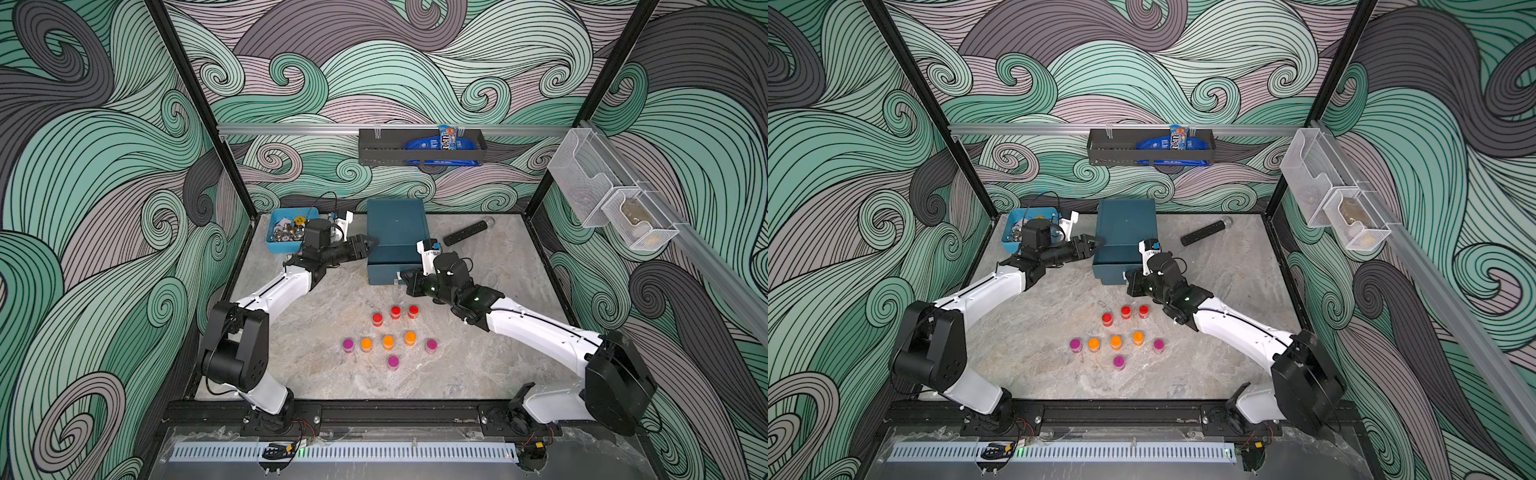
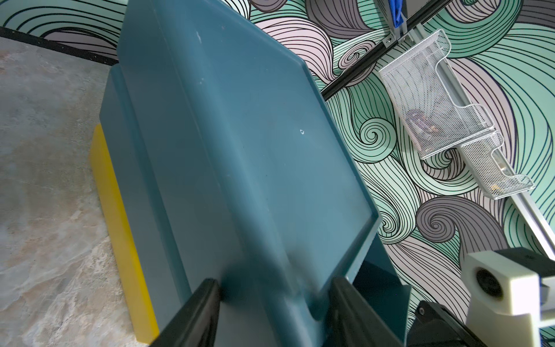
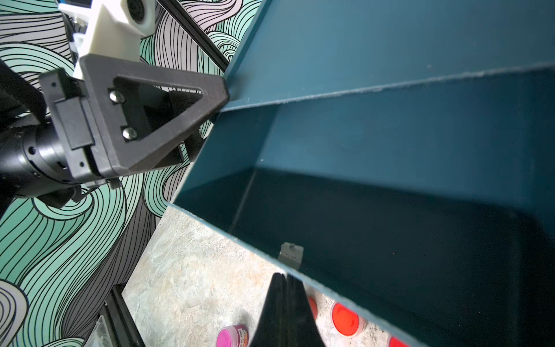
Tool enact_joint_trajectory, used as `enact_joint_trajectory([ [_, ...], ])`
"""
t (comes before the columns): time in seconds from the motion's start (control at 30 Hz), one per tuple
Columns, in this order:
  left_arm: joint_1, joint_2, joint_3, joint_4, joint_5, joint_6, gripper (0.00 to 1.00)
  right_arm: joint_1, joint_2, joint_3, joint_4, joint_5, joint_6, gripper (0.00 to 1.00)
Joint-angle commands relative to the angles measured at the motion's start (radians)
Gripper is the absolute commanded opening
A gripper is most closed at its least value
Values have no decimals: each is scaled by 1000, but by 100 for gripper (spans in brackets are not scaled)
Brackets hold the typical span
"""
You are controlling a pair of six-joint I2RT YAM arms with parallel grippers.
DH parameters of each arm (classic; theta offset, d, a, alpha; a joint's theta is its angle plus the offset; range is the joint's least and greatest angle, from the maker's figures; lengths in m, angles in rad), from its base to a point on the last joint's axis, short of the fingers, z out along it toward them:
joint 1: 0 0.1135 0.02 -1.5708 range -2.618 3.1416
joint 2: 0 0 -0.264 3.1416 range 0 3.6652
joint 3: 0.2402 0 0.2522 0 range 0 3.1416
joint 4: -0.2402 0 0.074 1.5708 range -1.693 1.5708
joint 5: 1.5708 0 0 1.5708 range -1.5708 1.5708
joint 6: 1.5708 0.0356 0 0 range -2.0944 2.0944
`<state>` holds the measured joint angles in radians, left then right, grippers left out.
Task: Put the paint cans in the drawer according to color
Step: Open the drawer in the storage box.
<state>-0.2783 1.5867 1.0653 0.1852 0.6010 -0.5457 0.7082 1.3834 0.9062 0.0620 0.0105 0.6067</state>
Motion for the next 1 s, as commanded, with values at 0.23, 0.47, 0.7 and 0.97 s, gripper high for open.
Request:
enact_joint_trajectory([
  [0.23, -18, 4, 19, -59, -34, 36, 62, 31, -46, -51, 2, 4, 13, 7],
  [0.47, -18, -2, 15, -57, -42, 46, 64, 40, -66, -69, 1, -5, 14, 34],
  [0.7, -18, -9, 26, -81, -59, 61, 72, 42, -120, -94, -16, 2, 17, 59],
  [0.97, -16, -32, 44, -109, -77, 108, 82, 43, -195, -148, -94, 54, -8, 65],
])
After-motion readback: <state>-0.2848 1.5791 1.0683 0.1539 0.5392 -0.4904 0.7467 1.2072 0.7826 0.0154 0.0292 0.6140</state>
